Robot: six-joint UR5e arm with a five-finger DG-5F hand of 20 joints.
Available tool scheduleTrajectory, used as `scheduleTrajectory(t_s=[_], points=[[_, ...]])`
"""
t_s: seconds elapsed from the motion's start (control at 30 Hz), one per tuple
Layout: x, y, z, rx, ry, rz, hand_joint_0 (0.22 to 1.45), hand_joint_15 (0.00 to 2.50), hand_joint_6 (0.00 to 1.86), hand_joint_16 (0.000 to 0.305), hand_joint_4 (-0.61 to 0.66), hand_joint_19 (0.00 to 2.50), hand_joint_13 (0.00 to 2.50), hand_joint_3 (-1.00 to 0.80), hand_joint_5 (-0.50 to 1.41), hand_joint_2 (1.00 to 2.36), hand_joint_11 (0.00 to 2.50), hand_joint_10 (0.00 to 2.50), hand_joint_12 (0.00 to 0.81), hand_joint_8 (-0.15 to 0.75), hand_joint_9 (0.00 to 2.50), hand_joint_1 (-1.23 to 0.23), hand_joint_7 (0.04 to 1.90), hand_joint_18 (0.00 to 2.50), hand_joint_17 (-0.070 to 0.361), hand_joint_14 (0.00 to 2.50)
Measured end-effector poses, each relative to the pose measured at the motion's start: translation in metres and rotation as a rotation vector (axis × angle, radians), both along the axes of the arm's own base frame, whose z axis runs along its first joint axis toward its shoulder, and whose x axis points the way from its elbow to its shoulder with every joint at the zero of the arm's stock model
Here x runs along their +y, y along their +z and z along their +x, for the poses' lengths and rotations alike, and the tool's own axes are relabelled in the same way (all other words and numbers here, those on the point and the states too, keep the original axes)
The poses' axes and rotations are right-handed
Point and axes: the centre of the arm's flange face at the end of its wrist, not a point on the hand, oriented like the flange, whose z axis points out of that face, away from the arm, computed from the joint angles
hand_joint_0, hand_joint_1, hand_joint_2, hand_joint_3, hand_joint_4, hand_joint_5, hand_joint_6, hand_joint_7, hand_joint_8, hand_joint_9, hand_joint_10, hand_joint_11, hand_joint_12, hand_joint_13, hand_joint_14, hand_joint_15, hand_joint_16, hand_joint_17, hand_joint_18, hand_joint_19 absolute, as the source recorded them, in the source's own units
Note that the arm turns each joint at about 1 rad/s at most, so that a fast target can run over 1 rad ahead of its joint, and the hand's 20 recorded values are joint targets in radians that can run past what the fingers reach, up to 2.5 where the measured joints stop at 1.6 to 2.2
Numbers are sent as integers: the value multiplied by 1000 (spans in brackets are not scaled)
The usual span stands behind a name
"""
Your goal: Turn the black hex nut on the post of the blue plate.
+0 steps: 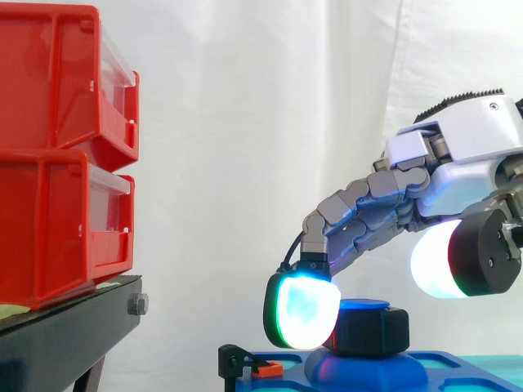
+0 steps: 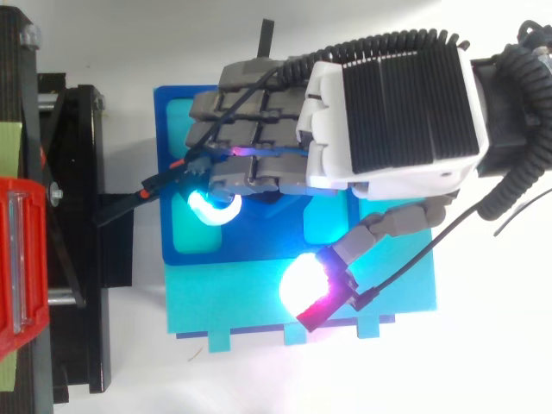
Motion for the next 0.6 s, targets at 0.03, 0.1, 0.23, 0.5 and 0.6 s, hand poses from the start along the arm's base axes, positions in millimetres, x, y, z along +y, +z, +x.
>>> scheduleTrajectory(t_s=[0.03,0.1,0.23,0.5,0.6], points=[[-1,0,0,-1,1,0,467,16,502,50,218,181,299,-500,-185,1000,0,0,387,279,380,-436,841,155,113,0],[-2,0,0,-4,4,1,467,16,502,50,218,181,300,-500,-185,1000,0,0,387,278,381,-437,841,155,113,0],[-5,1,0,-10,10,1,467,17,502,50,217,182,300,-500,-185,1000,0,0,387,279,382,-438,842,154,113,0],[-14,2,-1,-25,22,-7,468,9,503,50,219,178,300,-500,-185,1000,0,0,388,279,381,-439,841,153,113,0],[-18,1,-2,-24,26,-11,469,18,502,50,217,177,300,-500,-185,1000,0,0,387,279,380,-439,840,153,113,0]])
